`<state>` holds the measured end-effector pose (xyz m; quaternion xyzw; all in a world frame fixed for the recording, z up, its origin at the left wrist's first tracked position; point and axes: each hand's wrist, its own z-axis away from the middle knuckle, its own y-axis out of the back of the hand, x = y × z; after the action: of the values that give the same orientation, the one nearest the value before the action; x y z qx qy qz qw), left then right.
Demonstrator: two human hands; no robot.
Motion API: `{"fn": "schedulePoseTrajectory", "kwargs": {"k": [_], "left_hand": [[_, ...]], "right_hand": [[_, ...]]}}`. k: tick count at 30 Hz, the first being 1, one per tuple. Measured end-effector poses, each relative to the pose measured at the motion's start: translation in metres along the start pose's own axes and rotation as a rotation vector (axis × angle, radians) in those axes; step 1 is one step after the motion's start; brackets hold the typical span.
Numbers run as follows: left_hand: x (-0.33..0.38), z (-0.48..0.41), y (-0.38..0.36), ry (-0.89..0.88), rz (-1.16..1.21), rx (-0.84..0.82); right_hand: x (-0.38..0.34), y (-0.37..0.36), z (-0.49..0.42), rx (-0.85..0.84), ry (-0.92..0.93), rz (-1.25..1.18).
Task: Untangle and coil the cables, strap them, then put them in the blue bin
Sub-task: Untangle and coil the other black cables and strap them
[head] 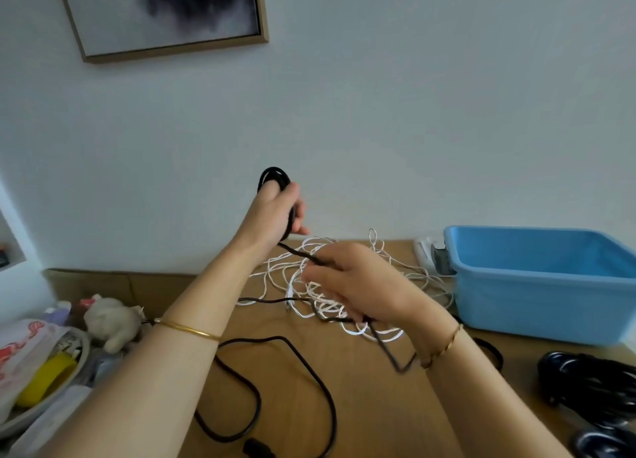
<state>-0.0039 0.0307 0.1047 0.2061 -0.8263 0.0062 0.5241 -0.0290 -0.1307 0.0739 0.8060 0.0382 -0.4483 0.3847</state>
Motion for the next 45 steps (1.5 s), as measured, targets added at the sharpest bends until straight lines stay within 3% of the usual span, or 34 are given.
{"fn": "schedulePoseTrajectory", "kwargs": {"k": [2, 4, 10, 15, 18, 25, 29, 34, 38, 45], "left_hand": [[0.000, 0.005, 0.002, -0.028, -0.289, -0.088], [0.005, 0.008, 0.002, -0.015, -0.432, -0.188], [0.028, 0.015, 0.002, 0.117, -0.355, -0.521], [0.029, 0.018, 0.013, 0.216, -0.002, -0.736], [0.030, 0.019, 0.017, 0.214, 0.266, -0.839], [0.020, 0.003, 0.024, 0.285, 1.198, -1.033], [0.015, -0.003, 0.023, 0.259, 1.450, -0.776], [0.020, -0.005, 0.008, 0.216, 1.367, -0.097], [0.016, -0.006, 0.000, 0.168, 1.187, 0.009], [0.002, -0.017, 0.002, 0.024, 0.806, 0.225]], "right_hand": [[-0.005, 0.010, -0.002, 0.139, 0.028, 0.125], [-0.005, 0.019, -0.006, 0.267, 0.054, 0.207], [0.005, 0.055, -0.020, 0.435, 0.204, 0.485], [0.028, 0.070, -0.035, 0.563, 0.315, 0.580], [0.042, 0.064, -0.044, 0.524, 0.316, 0.527], [0.049, 0.029, -0.034, 0.285, 0.057, -0.077], [0.049, 0.014, -0.025, 0.182, -0.010, -0.277], [0.042, 0.003, -0.016, -0.002, -0.046, -0.256], [0.034, 0.005, -0.009, -0.072, -0.121, -0.086], [0.023, 0.009, 0.004, 0.048, -0.173, 0.065]]}}
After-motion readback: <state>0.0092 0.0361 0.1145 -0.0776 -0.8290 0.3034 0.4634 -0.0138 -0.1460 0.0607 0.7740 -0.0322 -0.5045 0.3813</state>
